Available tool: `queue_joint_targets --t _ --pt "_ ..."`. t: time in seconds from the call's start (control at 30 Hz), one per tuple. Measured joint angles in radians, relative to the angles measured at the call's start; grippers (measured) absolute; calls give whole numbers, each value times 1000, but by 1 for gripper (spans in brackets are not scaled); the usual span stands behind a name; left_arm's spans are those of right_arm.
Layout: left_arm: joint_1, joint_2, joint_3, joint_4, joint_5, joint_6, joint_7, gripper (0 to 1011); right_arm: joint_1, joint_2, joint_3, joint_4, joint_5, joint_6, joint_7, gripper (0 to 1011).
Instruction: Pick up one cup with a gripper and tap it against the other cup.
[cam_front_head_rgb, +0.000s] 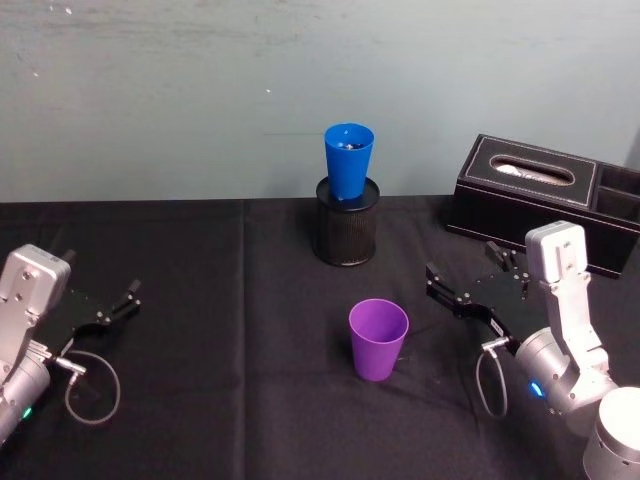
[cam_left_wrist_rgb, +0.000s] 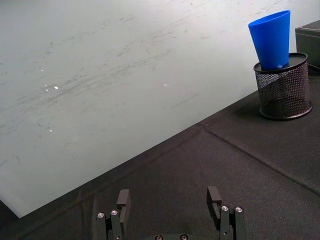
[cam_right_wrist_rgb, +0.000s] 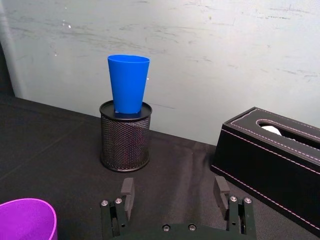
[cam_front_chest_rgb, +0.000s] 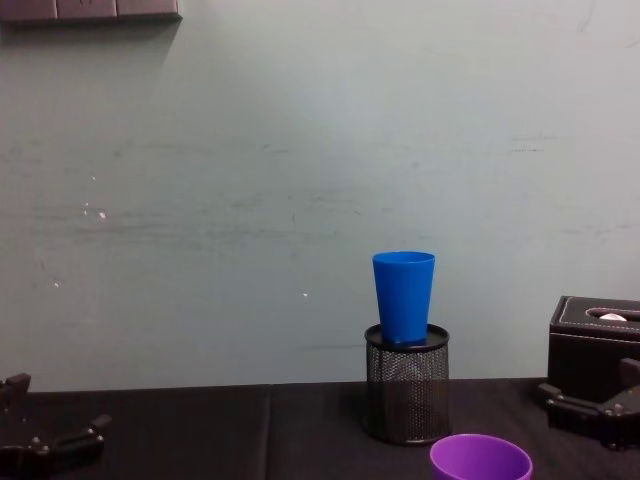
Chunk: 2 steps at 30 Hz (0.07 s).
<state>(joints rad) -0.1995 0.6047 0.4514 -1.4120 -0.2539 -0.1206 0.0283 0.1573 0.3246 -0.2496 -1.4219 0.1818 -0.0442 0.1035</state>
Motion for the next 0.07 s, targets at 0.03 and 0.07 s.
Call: queue_joint_targets --t 0.03,0.07 --pt "0 0 0 0 0 0 0 1000 0 0 0 0 0 0 0 1003" --pt "0 0 0 0 0 0 0 1000 0 0 0 0 0 0 0 1003"
